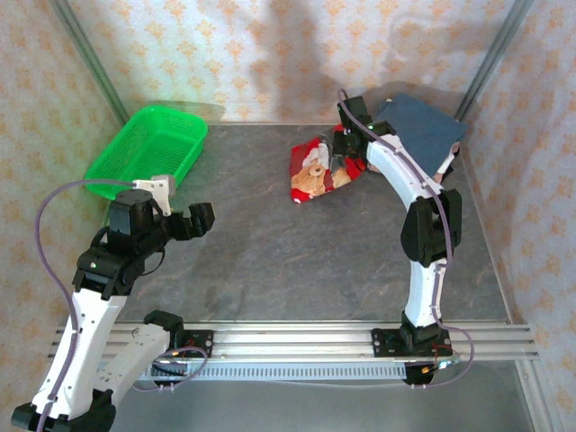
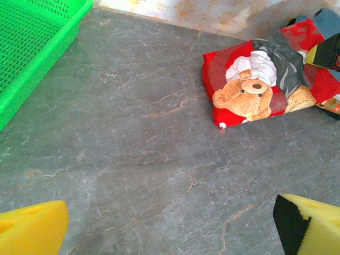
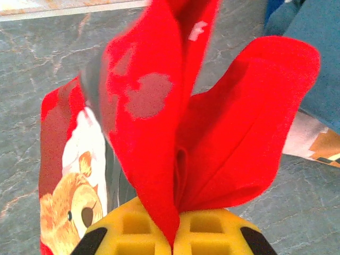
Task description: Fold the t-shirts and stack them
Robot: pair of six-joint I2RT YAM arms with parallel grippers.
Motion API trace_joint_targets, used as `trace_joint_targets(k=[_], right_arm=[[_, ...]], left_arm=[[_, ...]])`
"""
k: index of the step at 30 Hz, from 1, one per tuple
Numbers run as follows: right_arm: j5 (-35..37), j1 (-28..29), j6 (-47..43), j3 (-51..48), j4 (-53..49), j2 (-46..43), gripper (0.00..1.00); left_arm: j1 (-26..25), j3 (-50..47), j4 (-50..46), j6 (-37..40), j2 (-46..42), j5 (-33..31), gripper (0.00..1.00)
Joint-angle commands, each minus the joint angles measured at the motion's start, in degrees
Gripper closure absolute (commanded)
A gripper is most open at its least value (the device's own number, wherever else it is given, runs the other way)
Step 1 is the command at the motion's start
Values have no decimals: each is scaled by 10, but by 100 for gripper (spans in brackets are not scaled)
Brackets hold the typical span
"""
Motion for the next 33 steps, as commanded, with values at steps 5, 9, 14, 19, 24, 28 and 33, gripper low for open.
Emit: trace_joint_targets(k=[5, 9, 14, 19, 24, 28, 33], right_arm=[[78, -26, -86, 385, -105, 153, 100], [61, -35, -90, 440, -106, 171, 100], [44, -38, -85, 437, -113, 171, 100], [50, -41, -89, 433, -101, 160, 100], [46, -55, -90, 434, -98, 147, 100], [46, -68, -93, 431, -99, 137, 100], [52, -88, -106, 431, -92, 122, 100]], left_arm=[[-6, 9, 28, 29, 4, -35, 0], [-7, 3, 25, 31, -2, -45, 0], [-7, 2, 27, 30, -2, -45, 0], [-7, 2, 26, 28, -2, -49, 0], [-7, 0, 24, 24, -8, -51, 0], [-6, -2, 23, 21, -10, -51, 0], [-7, -2, 22, 18, -11, -51, 0]])
